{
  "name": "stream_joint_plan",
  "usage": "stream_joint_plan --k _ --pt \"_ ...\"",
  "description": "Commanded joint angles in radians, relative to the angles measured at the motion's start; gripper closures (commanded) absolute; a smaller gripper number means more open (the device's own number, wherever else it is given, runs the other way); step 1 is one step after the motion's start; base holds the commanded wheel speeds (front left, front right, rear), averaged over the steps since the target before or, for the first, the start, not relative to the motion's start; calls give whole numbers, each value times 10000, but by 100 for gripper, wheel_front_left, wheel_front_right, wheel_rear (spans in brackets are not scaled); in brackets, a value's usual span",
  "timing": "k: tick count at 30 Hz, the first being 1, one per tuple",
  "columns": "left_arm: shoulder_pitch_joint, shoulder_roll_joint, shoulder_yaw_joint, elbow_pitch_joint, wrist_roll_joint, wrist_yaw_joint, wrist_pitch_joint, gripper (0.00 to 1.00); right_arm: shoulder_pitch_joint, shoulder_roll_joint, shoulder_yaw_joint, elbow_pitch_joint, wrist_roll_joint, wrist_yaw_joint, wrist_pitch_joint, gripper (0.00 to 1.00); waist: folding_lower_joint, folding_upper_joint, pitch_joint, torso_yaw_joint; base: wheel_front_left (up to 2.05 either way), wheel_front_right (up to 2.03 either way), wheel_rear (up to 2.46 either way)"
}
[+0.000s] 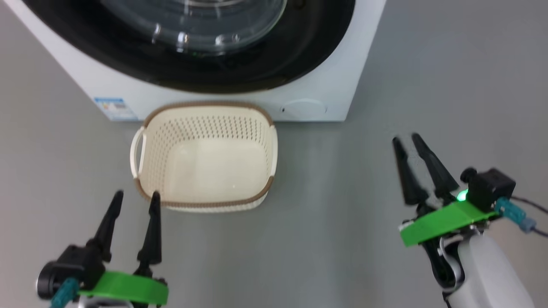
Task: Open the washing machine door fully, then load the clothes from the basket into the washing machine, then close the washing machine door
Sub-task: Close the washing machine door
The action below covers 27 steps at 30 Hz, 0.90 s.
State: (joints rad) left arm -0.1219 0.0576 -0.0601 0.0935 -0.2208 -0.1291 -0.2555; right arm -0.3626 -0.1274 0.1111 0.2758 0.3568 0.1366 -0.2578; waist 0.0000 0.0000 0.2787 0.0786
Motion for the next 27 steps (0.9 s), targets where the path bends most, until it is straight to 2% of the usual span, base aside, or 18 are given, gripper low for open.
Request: stream_joint_plan --k 1,13,27 --pt "235 229 500 -252 153 -14 -63 0 382 167 93 -304 -180 -59 -40 0 0 0 -874 -527 0 0 0" --pt "1606 25 1323 -298 556 151 -63 0 2252 550 -632 -419 -462 -59 -40 0 0 0 -2203 -826 0 0 0" --pt "2193 -58 1307 -446 875 622 -63 0 2970 672 -847 -754 -1279 -59 -40 0 0 0 -2615 -978 0 0 0"
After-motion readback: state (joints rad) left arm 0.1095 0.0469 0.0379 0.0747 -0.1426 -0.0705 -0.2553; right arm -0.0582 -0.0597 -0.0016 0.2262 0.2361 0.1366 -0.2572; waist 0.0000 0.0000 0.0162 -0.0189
